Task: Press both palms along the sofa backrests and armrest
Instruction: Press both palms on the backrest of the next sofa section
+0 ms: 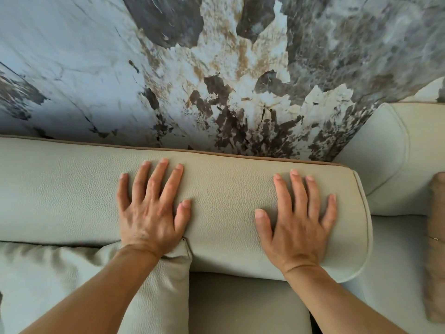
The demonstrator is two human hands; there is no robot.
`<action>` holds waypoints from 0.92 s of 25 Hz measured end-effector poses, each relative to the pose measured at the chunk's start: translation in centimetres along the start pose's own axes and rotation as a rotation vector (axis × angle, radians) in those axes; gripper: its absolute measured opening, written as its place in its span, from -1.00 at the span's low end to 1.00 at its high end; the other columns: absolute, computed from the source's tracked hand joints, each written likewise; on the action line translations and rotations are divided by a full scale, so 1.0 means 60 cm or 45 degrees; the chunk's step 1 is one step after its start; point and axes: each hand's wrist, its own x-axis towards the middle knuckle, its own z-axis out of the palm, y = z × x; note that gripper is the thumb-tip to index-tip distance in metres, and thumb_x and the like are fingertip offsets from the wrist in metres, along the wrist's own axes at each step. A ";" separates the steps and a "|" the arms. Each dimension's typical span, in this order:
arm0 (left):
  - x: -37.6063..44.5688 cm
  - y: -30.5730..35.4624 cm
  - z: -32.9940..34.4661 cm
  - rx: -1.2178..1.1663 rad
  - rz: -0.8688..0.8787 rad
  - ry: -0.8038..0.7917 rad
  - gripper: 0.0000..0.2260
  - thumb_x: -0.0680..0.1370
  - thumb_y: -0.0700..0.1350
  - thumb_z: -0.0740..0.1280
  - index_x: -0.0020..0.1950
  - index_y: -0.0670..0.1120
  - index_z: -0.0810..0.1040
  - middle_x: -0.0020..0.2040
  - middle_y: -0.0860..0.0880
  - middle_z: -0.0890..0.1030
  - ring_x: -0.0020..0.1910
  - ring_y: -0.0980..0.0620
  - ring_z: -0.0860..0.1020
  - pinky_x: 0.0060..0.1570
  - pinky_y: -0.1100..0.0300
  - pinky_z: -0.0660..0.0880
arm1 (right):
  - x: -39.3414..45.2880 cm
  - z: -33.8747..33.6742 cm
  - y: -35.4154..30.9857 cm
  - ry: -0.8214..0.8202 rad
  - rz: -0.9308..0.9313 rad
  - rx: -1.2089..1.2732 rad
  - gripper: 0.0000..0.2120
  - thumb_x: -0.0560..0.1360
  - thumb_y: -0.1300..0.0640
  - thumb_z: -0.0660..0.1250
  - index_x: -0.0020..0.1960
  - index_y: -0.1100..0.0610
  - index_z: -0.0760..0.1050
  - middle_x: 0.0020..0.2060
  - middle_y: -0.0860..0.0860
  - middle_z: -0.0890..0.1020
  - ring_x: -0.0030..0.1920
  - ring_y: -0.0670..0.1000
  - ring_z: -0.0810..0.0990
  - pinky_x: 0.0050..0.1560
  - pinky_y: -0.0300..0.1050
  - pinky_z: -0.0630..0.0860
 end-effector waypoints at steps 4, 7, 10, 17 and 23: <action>0.011 0.001 0.009 0.015 -0.008 0.016 -0.47 0.56 0.18 -0.01 0.46 0.00 0.36 0.42 -0.10 0.42 0.42 -0.19 0.32 0.39 -0.27 0.14 | 0.016 0.008 0.000 0.017 -0.008 -0.006 -0.35 0.52 -0.29 -0.10 0.49 0.02 0.23 0.47 0.09 0.32 0.50 0.16 0.16 0.43 0.34 -0.04; 0.023 0.002 0.018 0.027 -0.016 0.039 -0.47 0.56 0.18 0.02 0.46 0.00 0.36 0.43 -0.10 0.42 0.42 -0.19 0.32 0.39 -0.27 0.14 | 0.031 0.016 0.002 0.023 -0.013 -0.005 -0.35 0.52 -0.29 -0.10 0.49 0.02 0.23 0.47 0.08 0.32 0.50 0.16 0.16 0.43 0.34 -0.04; 0.034 0.002 0.027 0.035 -0.019 0.068 -0.47 0.56 0.17 0.02 0.46 0.00 0.36 0.43 -0.10 0.42 0.42 -0.19 0.33 0.38 -0.27 0.15 | 0.047 0.023 0.002 0.025 -0.021 0.001 -0.35 0.52 -0.29 -0.11 0.48 0.02 0.24 0.47 0.08 0.32 0.50 0.16 0.17 0.43 0.34 -0.04; 0.068 0.003 0.051 0.042 -0.045 0.092 -0.47 0.56 0.18 0.01 0.46 -0.01 0.35 0.43 -0.10 0.42 0.42 -0.20 0.33 0.38 -0.28 0.15 | 0.092 0.046 0.006 0.035 -0.050 0.003 -0.35 0.53 -0.29 -0.12 0.49 0.02 0.23 0.47 0.08 0.32 0.50 0.16 0.17 0.43 0.34 -0.03; 0.097 0.005 0.070 0.038 -0.071 0.095 -0.47 0.56 0.18 -0.01 0.46 -0.01 0.35 0.42 -0.11 0.42 0.42 -0.20 0.33 0.39 -0.28 0.13 | 0.131 0.068 0.009 0.048 -0.073 0.009 -0.36 0.53 -0.29 -0.13 0.49 0.01 0.22 0.47 0.08 0.33 0.49 0.16 0.18 0.43 0.33 -0.03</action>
